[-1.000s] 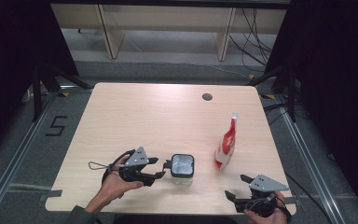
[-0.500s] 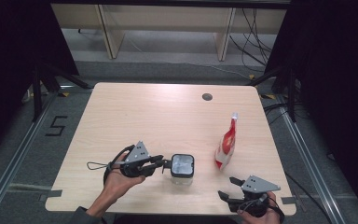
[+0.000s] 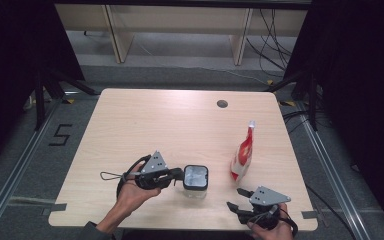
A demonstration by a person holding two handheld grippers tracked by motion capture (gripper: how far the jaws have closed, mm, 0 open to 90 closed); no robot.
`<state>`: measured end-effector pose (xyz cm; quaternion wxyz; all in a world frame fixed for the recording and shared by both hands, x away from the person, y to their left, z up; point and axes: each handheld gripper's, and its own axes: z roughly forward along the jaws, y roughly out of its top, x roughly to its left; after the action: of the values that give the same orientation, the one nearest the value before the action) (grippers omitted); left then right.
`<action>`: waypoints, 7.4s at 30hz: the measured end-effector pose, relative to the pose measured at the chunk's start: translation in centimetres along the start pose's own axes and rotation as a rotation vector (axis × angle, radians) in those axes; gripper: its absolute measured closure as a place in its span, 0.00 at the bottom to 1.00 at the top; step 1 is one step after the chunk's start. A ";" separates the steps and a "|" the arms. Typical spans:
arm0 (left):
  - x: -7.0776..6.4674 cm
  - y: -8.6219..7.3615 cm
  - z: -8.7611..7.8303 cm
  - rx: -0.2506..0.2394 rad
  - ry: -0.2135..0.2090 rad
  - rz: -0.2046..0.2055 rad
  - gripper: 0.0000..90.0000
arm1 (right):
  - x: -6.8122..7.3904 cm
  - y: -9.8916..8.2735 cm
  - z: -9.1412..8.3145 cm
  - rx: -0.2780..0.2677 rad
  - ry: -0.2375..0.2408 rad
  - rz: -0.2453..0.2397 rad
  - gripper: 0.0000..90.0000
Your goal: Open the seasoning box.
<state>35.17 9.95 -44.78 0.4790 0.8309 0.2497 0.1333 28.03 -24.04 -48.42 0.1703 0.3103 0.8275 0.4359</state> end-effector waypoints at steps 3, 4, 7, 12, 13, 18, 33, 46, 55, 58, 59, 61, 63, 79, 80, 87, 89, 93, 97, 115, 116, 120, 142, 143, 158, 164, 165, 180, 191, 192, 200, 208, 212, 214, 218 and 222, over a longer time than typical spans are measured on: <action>0.0 -0.1 0.0 -0.006 -0.002 -0.009 0.95 | 0.3 0.2 0.4 0.005 0.007 -0.019 0.50; 0.0 -0.1 0.0 -0.005 -0.001 -0.011 0.95 | 0.4 0.5 0.8 -0.011 0.013 -0.062 0.53; 0.0 -0.2 0.1 -0.017 -0.002 -0.013 0.95 | 0.7 0.9 0.9 -0.021 0.011 -0.058 0.56; 0.1 -0.3 0.0 -0.021 -0.001 -0.019 0.95 | 0.9 1.4 1.8 -0.027 0.020 -0.073 0.62; 0.1 -0.3 0.1 -0.026 -0.003 -0.016 0.95 | 1.2 1.6 1.8 -0.029 0.015 -0.058 0.64; 0.1 -0.4 0.1 -0.032 -0.002 -0.012 0.95 | 1.1 2.1 2.2 -0.051 0.007 -0.097 0.71; 0.1 -0.6 0.1 -0.043 0.002 -0.050 0.96 | 1.9 3.7 3.2 -0.084 0.012 -0.141 0.88; 0.1 -0.7 0.1 -0.049 0.001 -0.055 0.96 | 2.1 4.2 3.7 -0.073 0.024 -0.160 0.94; 0.1 -0.8 0.1 -0.051 0.004 -0.057 0.96 | 2.1 4.4 3.9 -0.081 0.024 -0.160 0.96; 0.0 -0.8 0.1 -0.053 0.003 -0.070 0.96 | 2.0 4.5 4.0 -0.085 0.029 -0.156 0.97; 0.0 -0.8 0.1 -0.053 0.003 -0.070 0.96 | 2.0 4.5 4.0 -0.085 0.029 -0.156 0.97; 0.1 -0.8 0.1 -0.053 0.003 -0.055 0.96 | 2.0 4.5 4.0 -0.081 0.027 -0.158 0.97; 0.0 -0.8 0.1 -0.053 0.008 -0.062 0.96 | 2.0 4.6 4.1 -0.084 0.026 -0.159 0.97; -0.1 -0.9 0.2 -0.061 0.007 -0.034 0.93 | 2.4 5.0 4.2 -0.100 0.027 -0.154 0.97; 0.0 -1.0 0.1 -0.069 0.005 -0.019 0.88 | 2.4 5.1 4.1 -0.099 0.027 -0.161 0.96; 0.9 -1.7 -1.0 -0.140 -0.017 -0.026 0.71 | 2.4 5.2 4.2 -0.113 0.028 -0.157 0.96; 1.2 -2.1 -1.4 -0.140 -0.033 -0.016 0.68 | 2.4 5.2 4.1 -0.112 0.029 -0.155 0.96; 1.4 -3.8 -0.8 -0.070 -0.053 0.026 0.66 | 2.4 5.3 4.0 -0.112 0.025 -0.155 0.96; 1.4 -4.3 0.1 -0.058 -0.070 0.034 0.65 | 2.5 5.3 4.0 -0.120 0.024 -0.155 0.96; 2.0 -5.5 2.9 -0.003 -0.091 0.066 0.76 | 2.5 6.2 3.9 -0.141 0.028 -0.165 0.96; 2.0 -5.5 2.9 -0.001 -0.096 0.072 0.78 | 2.5 6.3 3.9 -0.135 0.028 -0.169 0.97; 1.8 -5.3 2.9 0.001 -0.081 0.099 0.82 | 2.8 6.6 4.1 -0.146 0.031 -0.171 0.97; 0.8 -4.9 2.7 0.049 -0.018 0.081 0.83 | 4.4 9.9 5.0 -0.223 0.078 -0.183 0.97; 0.8 -4.9 2.7 0.051 -0.018 0.090 0.83 | 4.4 9.9 5.0 -0.223 0.078 -0.183 0.97; 0.5 -4.8 2.7 0.058 -0.001 0.073 0.83 | 5.5 11.2 6.2 -0.236 0.104 -0.195 0.97; 0.5 -4.6 2.6 0.088 0.010 0.088 0.83 | 5.8 11.5 6.6 -0.240 0.113 -0.195 0.97; 0.3 -4.7 2.8 0.054 0.004 0.066 0.83 | 5.8 11.6 6.7 -0.239 0.116 -0.197 0.97; 0.5 -4.7 2.6 0.077 0.008 0.088 0.83 | 5.9 11.7 6.9 -0.234 0.120 -0.201 0.97; 0.4 -4.9 2.5 0.057 -0.012 0.056 0.81 | 5.4 11.2 6.2 -0.245 0.118 -0.180 0.93; 0.5 -4.9 2.5 0.058 -0.023 0.054 0.81 | 5.4 11.2 6.2 -0.245 0.118 -0.180 0.93; 1.0 -5.4 1.7 0.052 -0.012 0.028 0.63 | 4.0 9.6 4.9 -0.237 0.090 -0.143 0.87; 0.5 -5.5 1.1 0.070 -0.035 0.029 0.53 | 2.8 7.5 3.5 -0.206 0.023 -0.102 0.74; 0.4 -5.7 0.9 0.099 -0.031 0.033 0.47 | 2.0 6.3 2.6 -0.176 -0.007 -0.080 0.68; 0.2 -5.9 0.8 0.100 -0.019 0.012 0.46 | 1.7 5.7 2.1 -0.174 -0.026 -0.064 0.66; 0.0 -6.1 0.4 0.120 -0.013 -0.023 0.41 | 0.7 4.3 1.0 -0.165 -0.063 -0.040 0.61; -0.3 -6.3 -0.1 0.128 -0.009 -0.022 0.38 | 0.2 3.5 0.3 -0.143 -0.075 -0.020 0.59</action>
<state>33.13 12.46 -50.15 0.4273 0.8577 0.2647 0.1081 29.29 -22.22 -45.75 0.2271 0.3051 0.7903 0.4803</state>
